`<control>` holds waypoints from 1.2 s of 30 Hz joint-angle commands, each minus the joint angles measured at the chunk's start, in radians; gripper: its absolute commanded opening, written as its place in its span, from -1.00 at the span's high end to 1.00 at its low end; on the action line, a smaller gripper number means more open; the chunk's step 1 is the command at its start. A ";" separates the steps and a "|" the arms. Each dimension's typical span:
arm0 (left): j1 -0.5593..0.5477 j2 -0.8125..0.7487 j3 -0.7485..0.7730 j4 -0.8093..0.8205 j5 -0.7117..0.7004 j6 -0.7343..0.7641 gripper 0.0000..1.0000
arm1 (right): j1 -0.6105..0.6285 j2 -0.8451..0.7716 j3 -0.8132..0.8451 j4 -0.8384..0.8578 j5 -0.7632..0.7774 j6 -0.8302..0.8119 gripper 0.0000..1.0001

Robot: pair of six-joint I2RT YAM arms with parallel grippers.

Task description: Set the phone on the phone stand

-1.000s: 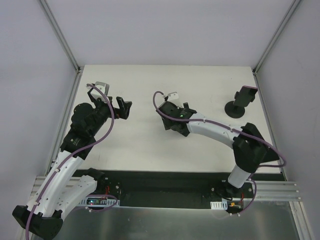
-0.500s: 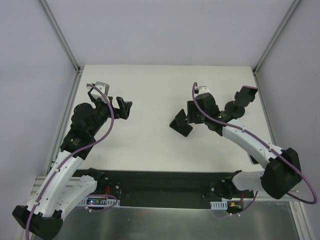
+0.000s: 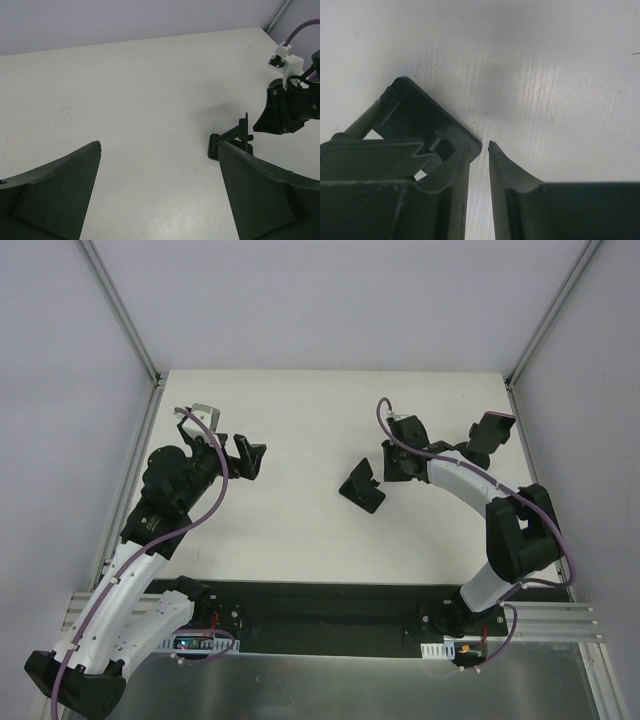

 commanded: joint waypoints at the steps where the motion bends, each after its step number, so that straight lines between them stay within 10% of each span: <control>1: 0.007 0.004 0.016 0.033 0.019 -0.010 -0.98 | 0.001 0.062 0.060 0.042 -0.047 -0.015 0.54; 25: 0.009 0.034 0.016 0.033 0.039 -0.022 -0.98 | 0.147 -0.111 -0.161 0.125 -0.173 0.058 0.64; 36: 0.009 0.028 0.016 0.033 0.037 -0.021 -0.98 | 0.072 -0.248 -0.206 -0.037 0.077 0.142 0.00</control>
